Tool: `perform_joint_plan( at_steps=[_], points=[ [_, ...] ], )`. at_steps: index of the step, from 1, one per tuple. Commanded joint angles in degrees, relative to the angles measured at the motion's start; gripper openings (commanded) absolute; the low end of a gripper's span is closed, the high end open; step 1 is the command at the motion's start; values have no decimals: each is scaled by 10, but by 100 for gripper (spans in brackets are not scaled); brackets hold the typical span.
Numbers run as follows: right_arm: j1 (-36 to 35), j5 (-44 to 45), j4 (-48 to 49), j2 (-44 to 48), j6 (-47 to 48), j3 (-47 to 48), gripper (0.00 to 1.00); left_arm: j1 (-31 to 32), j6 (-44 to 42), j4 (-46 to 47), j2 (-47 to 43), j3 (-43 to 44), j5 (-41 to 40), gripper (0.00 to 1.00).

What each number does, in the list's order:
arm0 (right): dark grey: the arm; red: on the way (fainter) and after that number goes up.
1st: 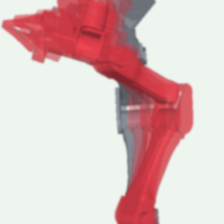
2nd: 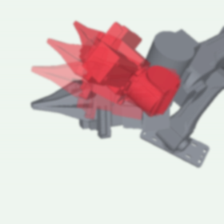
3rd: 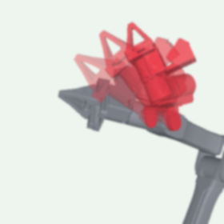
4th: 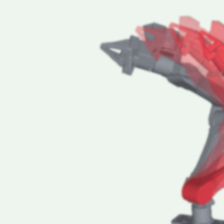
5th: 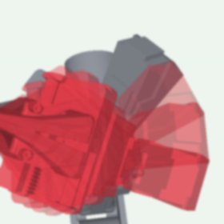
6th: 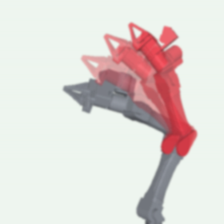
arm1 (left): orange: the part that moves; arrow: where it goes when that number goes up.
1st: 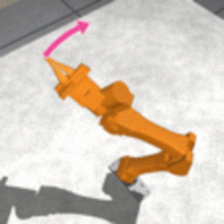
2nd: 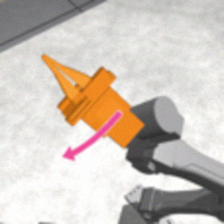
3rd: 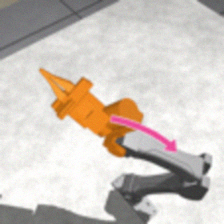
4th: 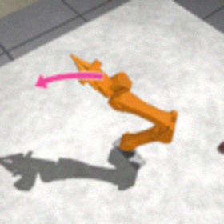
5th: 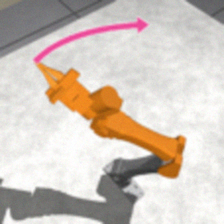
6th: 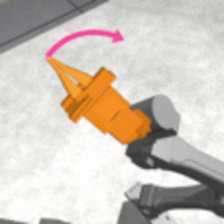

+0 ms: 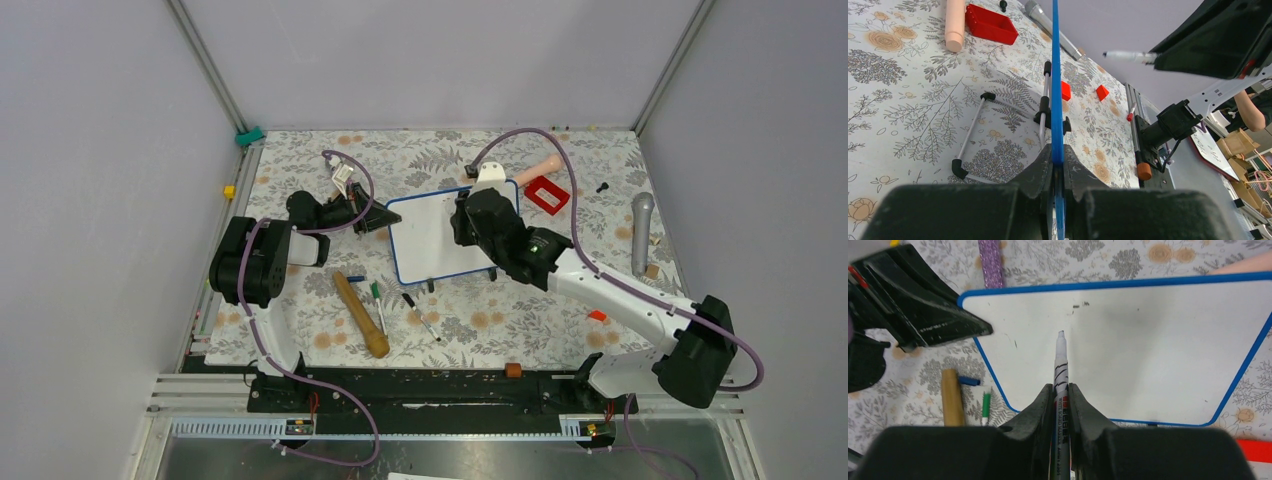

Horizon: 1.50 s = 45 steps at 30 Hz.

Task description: Write a sentence on the whiteboard

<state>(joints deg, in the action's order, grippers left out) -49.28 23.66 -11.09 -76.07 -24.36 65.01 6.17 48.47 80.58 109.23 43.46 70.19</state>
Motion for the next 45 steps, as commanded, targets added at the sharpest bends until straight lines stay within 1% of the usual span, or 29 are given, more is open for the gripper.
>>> perform_joint_plan(
  at_steps=[1,7,11,15,18,20,22,24,27,32,39,41,45],
  points=[
    [-21,21,55,-1,1,-22,0,5,-46,38,-13,-5,26,0],
    [-54,67,55,-42,16,-20,0,5,-50,38,-11,-9,22,0],
    [-68,80,78,-38,31,-35,0,5,-54,37,-10,-11,21,0],
    [-68,75,81,-37,44,-28,0,5,-55,37,-8,-12,21,0],
    [-68,88,81,-28,58,-24,0,5,-56,38,-8,-11,22,0],
    [-68,102,103,-13,66,-38,0,5,-56,38,-6,-11,22,0],
    [-68,106,144,-4,84,-53,0,5,-57,38,-4,-10,21,0],
    [-68,109,155,-8,108,-45,0,4,-58,38,-2,-10,22,0],
    [-68,128,148,-32,127,-12,0,5,-59,38,-1,-9,23,0],
    [-68,134,124,-72,124,18,0,5,-59,38,2,-7,26,0],
    [-68,145,136,-50,107,-11,0,5,-59,38,1,-7,25,0],
    [-67,145,108,-50,95,-3,0,5,-59,38,1,-7,24,0],
    [-64,111,10,-62,79,51,0,5,-59,38,0,-8,22,0]
  ],
)
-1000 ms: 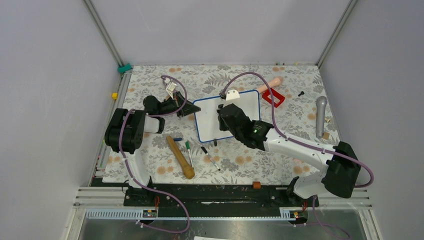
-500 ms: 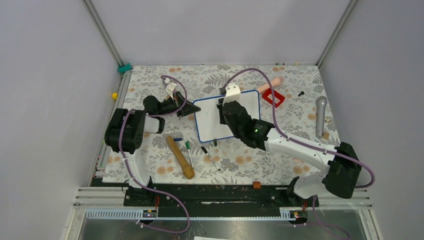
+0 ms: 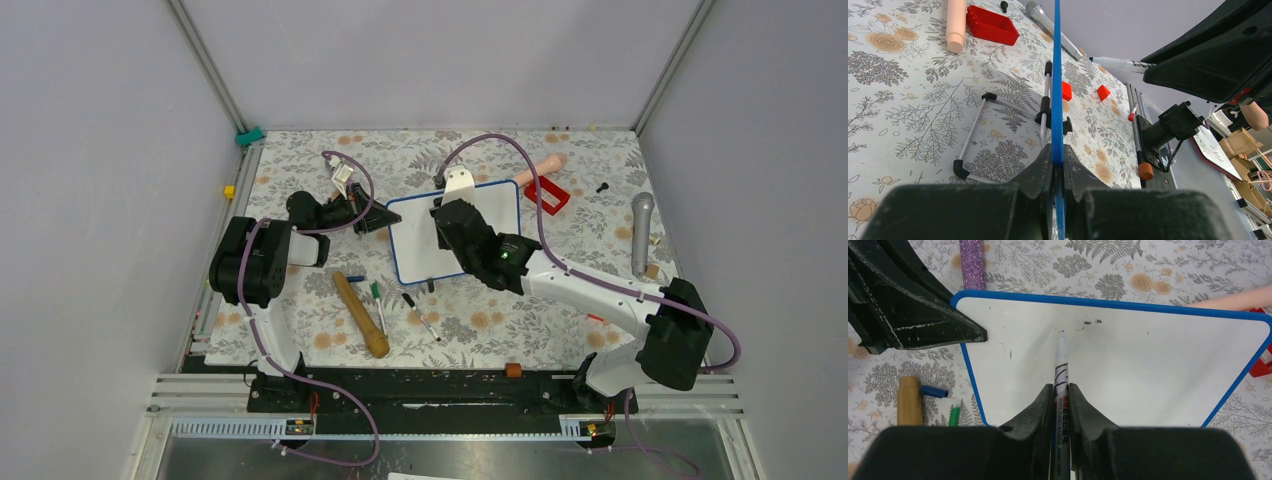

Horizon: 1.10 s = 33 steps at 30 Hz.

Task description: Write a sentence on the whiteboard

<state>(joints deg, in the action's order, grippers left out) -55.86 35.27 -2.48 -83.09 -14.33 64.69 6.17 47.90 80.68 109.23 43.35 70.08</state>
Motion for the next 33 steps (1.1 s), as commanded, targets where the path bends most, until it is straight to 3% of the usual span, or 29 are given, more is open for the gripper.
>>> perform_joint_plan(
  at_steps=[1,23,33],
  points=[
    [2,-8,-83,6,-23,61,0,6,-54,37,0,-7,24,0],
    [2,-110,-93,-42,-59,106,0,8,-53,37,4,-5,25,0],
    [-6,-104,-116,-76,-52,145,0,7,-54,37,3,-4,30,0]
  ],
)
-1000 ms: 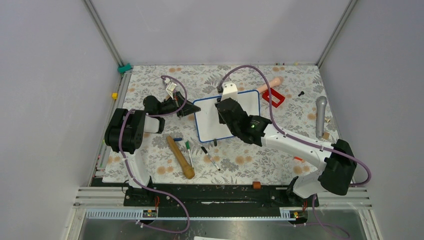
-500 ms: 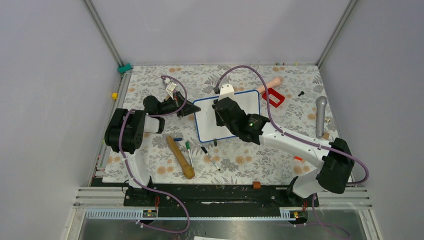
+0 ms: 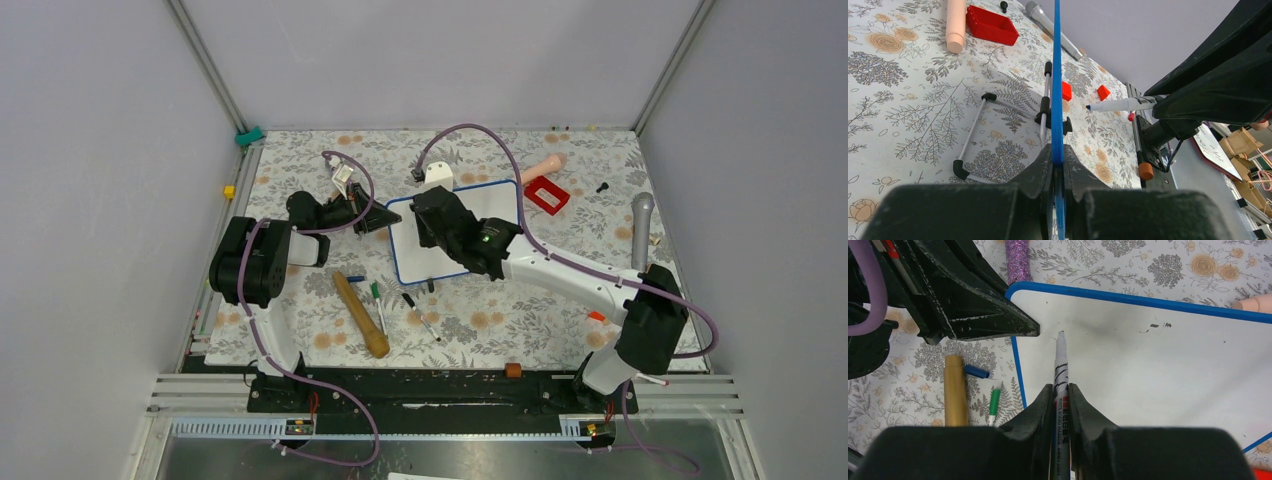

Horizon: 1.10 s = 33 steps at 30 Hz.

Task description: Write a sentence on the whiteboard

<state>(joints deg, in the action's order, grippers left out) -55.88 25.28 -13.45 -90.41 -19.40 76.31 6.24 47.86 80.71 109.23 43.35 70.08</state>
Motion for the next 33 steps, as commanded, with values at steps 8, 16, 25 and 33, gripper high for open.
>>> perform_joint_plan(
  at_steps=[8,16,25,33],
  points=[
    [-9,-6,0,-18,6,41,0,6,-55,37,5,-2,33,0],
    [-13,-6,-10,-34,14,61,0,6,-55,37,7,-1,36,0],
    [-13,1,-13,-42,14,70,0,6,-56,37,7,-1,38,0],
    [-13,9,-8,-47,18,73,0,6,-56,37,8,-1,39,0]
  ],
)
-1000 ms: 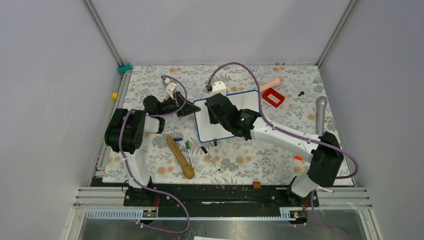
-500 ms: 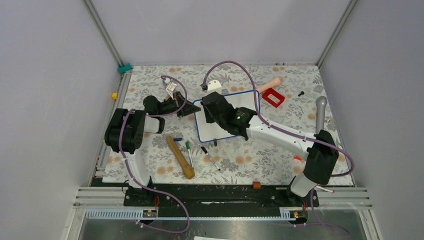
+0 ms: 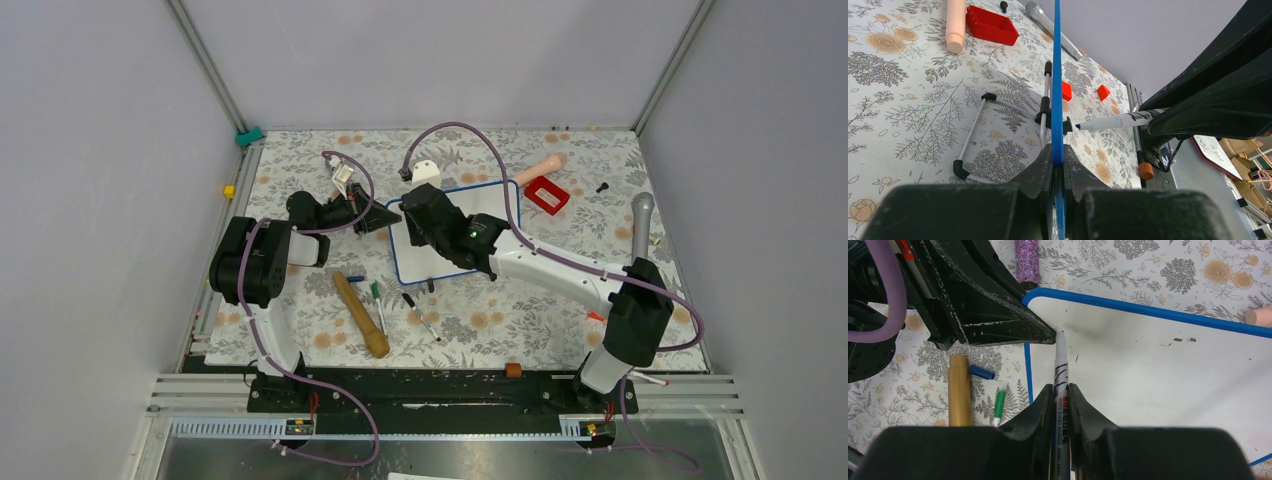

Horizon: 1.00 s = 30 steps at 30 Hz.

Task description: Write a sentence on the whiteboard

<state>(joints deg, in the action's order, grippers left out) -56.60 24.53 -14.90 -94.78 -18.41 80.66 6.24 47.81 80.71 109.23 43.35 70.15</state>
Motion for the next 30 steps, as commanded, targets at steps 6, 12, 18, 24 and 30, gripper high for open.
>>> perform_joint_plan(
  at_steps=[6,12,18,24,30],
  points=[
    [-5,24,9,-6,10,31,0,5,-56,37,8,0,39,0],
    [-5,27,8,-13,12,38,0,6,-57,37,8,0,40,0],
    [-5,34,8,-18,13,42,0,6,-58,37,9,0,40,0],
    [-5,46,-1,-23,12,48,0,6,-58,37,9,0,41,0],
    [-5,47,-10,-31,11,56,0,6,-58,37,10,0,42,0]
  ],
)
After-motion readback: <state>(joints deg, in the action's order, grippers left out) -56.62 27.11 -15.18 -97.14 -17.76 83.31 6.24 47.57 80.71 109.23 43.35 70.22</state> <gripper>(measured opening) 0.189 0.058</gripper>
